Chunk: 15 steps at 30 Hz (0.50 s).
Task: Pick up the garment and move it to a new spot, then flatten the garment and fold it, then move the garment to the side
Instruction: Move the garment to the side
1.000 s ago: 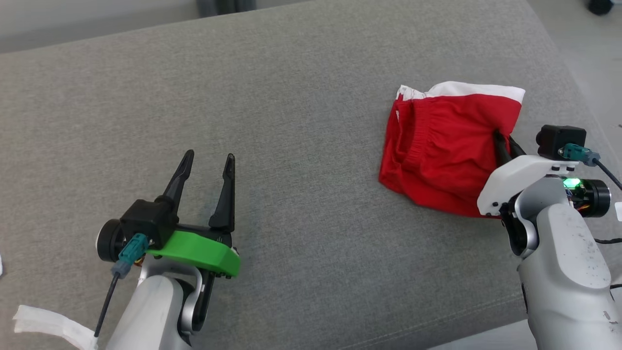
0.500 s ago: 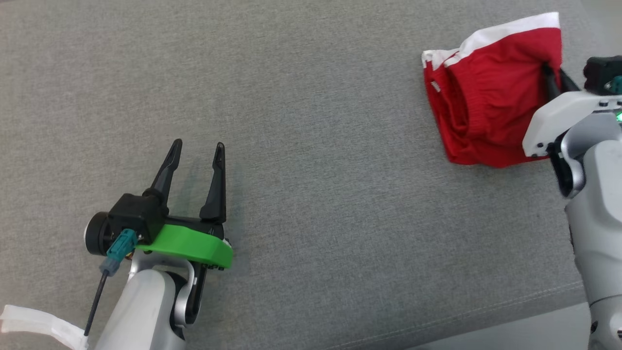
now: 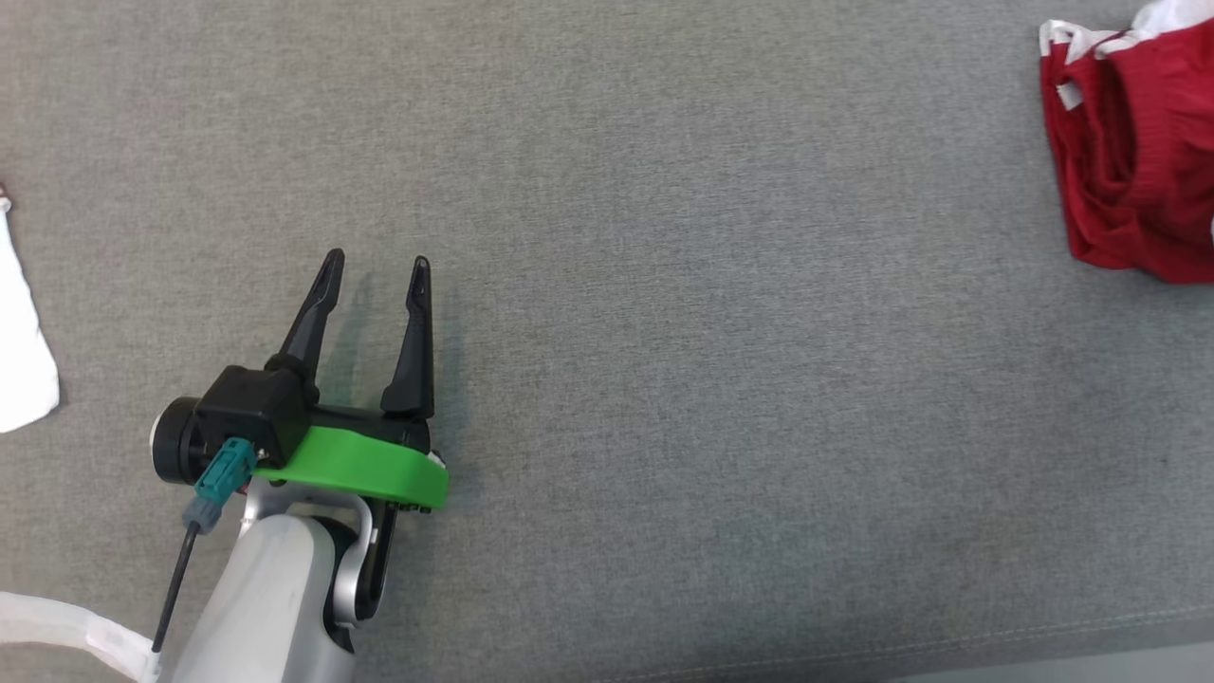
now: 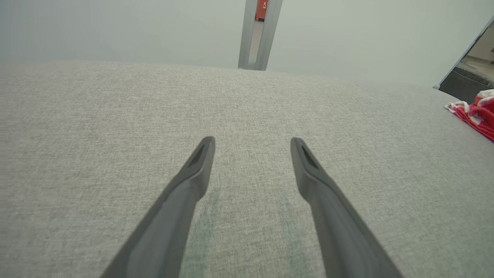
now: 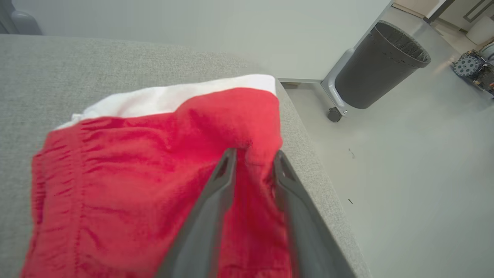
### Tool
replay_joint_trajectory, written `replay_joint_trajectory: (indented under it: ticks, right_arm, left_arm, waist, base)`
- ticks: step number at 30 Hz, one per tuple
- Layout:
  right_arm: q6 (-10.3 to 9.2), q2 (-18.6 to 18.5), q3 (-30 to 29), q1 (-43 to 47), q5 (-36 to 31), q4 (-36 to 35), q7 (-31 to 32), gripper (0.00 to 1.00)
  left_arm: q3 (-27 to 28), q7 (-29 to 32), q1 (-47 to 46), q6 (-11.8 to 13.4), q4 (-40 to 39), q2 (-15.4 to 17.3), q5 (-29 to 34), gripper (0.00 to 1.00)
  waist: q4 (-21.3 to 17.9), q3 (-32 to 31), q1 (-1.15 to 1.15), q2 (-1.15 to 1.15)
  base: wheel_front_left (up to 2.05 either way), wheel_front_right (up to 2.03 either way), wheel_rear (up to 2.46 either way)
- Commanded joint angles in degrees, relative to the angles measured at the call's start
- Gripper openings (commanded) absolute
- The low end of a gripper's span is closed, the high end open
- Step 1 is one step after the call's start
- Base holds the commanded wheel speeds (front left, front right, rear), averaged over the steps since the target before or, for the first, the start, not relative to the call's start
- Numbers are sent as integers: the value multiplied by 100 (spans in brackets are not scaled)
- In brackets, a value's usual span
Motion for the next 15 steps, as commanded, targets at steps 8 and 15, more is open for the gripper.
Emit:
replay_joint_trajectory:
  ticks: [8,15]
  right_arm:
    - [-10,303,1,-281,-272,200,-764,100]
    - [-10,489,835,-103,66,-12,-1022,100]
  left_arm:
    - [-25,-73,-95,50,86,-11,-64,100]
    - [85,-166,-10,48,284,-50,-232,100]
  waist:
    - [27,-229,0,0]
    - [101,-841,0,0]
  base:
    - [0,0,0]
    - [0,0,0]
